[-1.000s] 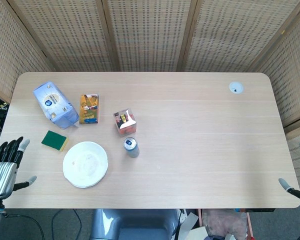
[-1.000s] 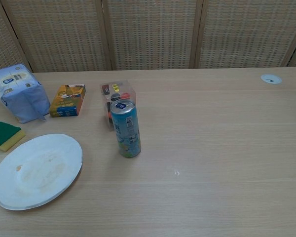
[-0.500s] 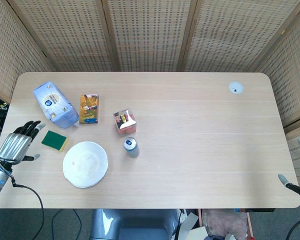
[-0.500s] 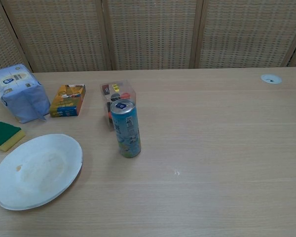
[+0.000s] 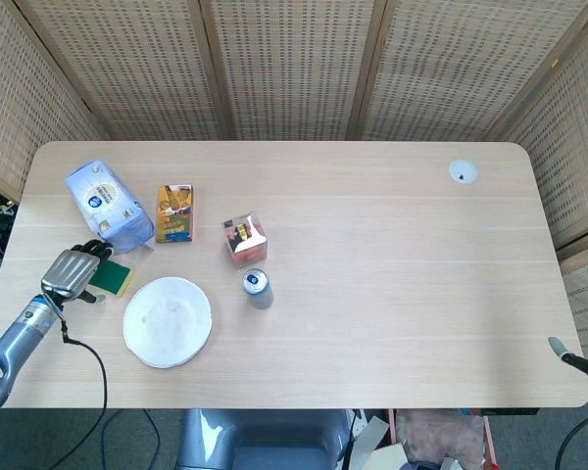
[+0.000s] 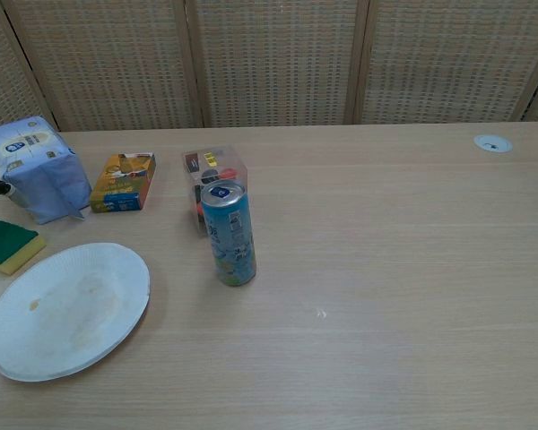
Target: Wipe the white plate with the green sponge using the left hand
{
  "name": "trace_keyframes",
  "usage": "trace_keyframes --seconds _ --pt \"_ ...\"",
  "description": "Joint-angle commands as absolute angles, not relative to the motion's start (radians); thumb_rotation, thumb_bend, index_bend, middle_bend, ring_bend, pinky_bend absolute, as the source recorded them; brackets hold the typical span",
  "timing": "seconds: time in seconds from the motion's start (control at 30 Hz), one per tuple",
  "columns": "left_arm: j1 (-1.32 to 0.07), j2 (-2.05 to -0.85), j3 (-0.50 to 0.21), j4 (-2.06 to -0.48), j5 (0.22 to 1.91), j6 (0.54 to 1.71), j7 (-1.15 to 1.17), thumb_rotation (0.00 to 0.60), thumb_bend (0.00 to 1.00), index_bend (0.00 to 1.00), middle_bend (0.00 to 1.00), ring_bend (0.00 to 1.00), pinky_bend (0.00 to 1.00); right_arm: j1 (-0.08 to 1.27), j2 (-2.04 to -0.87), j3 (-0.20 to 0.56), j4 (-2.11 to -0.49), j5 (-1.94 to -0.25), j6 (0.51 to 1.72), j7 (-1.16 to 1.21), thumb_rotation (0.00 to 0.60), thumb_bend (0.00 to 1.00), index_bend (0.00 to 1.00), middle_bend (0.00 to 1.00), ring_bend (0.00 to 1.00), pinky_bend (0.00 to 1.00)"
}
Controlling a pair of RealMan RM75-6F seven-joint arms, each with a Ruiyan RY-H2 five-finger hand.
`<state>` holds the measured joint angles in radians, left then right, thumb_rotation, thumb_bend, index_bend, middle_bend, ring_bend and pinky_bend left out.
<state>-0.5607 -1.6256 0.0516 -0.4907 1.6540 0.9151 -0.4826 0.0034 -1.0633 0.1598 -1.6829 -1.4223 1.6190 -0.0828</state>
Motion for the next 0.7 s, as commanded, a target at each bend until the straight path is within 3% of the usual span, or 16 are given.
trace_keyframes --seconds 0.03,0.43,0.7 --pt "-0.579 -1.650 0.060 -0.461 1.649 0.883 -0.489 0.600 0.00 0.21 0.19 0.14 0.26 0.006 -1.064 0.161 -1.681 -1.417 1.614 -0.084 0.600 0.00 0.00 0.00 0.00 0.00" --pt "-0.594 -1.705 0.070 -0.397 1.613 0.812 -0.558 0.600 0.00 0.27 0.23 0.16 0.29 0.011 -1.065 0.164 -1.677 -1.406 1.602 -0.083 0.600 0.00 0.00 0.00 0.00 0.00" --pt "-0.601 -1.725 0.070 -0.385 1.602 0.797 -0.552 0.600 0.00 0.38 0.39 0.28 0.35 0.012 -1.065 0.162 -1.677 -1.407 1.598 -0.080 0.600 0.00 0.00 0.00 0.00 0.00"
